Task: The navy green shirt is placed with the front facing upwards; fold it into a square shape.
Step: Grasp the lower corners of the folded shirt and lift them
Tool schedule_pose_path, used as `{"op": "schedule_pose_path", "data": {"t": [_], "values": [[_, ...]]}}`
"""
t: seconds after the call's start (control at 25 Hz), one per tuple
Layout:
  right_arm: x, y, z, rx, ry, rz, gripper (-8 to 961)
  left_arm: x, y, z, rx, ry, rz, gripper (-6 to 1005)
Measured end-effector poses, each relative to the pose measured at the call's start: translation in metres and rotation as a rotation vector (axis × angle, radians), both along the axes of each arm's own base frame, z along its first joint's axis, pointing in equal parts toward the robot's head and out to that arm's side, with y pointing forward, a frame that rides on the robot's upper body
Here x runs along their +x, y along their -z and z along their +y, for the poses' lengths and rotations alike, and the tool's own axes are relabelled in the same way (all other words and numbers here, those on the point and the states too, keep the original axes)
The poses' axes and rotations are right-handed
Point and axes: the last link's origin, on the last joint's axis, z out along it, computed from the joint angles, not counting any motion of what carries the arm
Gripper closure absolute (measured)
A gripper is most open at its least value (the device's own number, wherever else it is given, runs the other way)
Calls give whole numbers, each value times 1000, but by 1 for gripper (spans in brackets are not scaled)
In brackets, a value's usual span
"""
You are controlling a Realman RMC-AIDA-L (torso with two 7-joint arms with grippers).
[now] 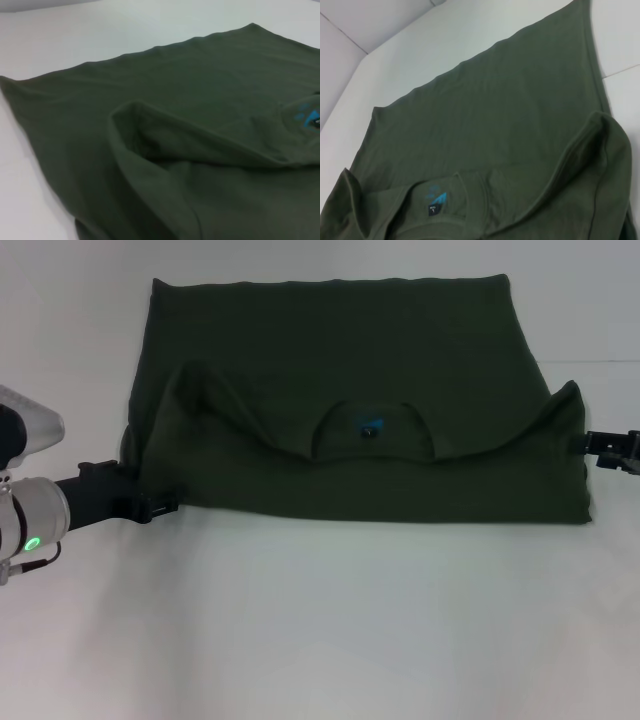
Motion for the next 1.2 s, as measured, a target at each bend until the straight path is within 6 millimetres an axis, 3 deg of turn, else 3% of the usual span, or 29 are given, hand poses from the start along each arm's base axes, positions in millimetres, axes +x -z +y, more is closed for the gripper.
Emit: {"op": "schedule_pose_path", "data": {"t": [0.36,0.8,1.04,1.2], "values": [[0,-2,0,7,2,1,249,-1,-4,3,18,-4,23,386],[4,-6,-2,8,5,-5,250,1,-4,6,8,8,41,848],[6,-10,-6,-38,8,-18,250,3,-6,6,8,14,42,982],[8,-9,-10,-67,19,-20,250,1,-10,4,19,8,34,982]]}}
